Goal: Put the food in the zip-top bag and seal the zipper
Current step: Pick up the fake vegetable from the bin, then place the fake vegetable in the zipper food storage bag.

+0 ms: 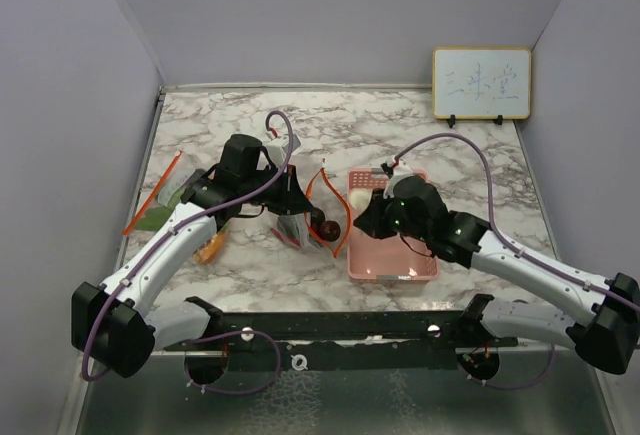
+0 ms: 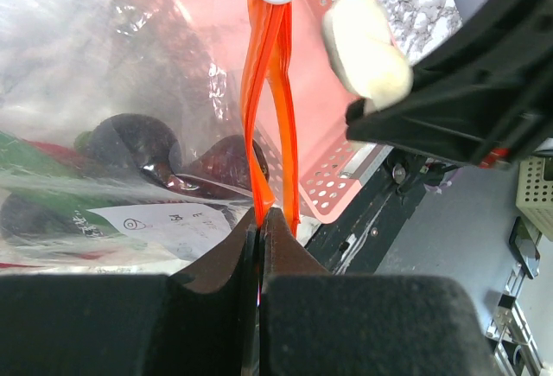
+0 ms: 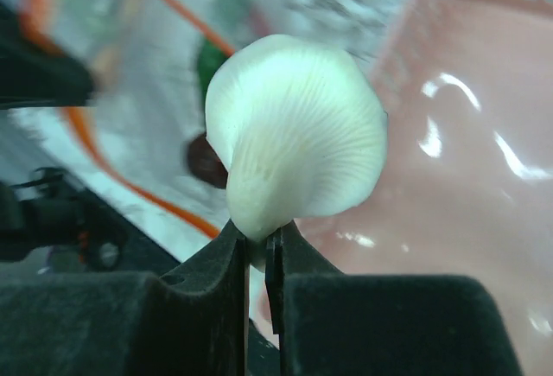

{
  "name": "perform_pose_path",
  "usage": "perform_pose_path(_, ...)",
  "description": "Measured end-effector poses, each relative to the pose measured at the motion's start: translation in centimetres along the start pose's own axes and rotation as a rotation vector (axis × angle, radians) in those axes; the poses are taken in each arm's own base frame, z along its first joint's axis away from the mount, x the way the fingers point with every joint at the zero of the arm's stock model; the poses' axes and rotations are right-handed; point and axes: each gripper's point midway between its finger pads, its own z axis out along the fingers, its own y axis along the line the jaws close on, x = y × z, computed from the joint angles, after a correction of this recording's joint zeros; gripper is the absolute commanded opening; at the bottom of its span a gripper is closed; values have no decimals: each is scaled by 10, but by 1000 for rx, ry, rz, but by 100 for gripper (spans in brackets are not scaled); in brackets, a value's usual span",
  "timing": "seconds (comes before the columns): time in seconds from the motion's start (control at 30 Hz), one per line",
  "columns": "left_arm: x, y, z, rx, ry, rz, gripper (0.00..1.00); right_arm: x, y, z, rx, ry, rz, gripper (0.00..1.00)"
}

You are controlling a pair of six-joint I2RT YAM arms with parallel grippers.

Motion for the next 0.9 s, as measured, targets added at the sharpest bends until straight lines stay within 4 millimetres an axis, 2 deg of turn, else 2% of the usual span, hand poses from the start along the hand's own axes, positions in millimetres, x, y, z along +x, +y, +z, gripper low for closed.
perform_pose_path(0.1,0,0,0,0,0,-1,0,-20,42,-6,-199,-55,-65,4)
perform_pose_path(0.2,0,0,0,0,0,-3,0,-27,63,-1,-299,-62,-116,5)
perform_pose_path(0.27,0,0,0,0,0,-5,0,-26,74,13,-334,-38,-148,9)
perform_pose_path(0.43,-2,-2,-1,1,-2,-9,0,-18,76,47,-317,22,-175,48)
perform_pose_path(0.5,-3,-2,-1,1,-5,-8,0,-16,73,55,-295,31,-177,56)
perform_pose_path(0.57,-3,-3,-2,1,-5,-8,0,-16,69,57,-275,29,-175,56)
perform_pose_path(0.7,-3,-5,-4,3,-10,-4,0,-25,70,49,-270,-8,-173,56)
perform_pose_path(0.9,-5,-5,-4,6,-17,-11,0,-63,78,8,-282,-153,-156,55)
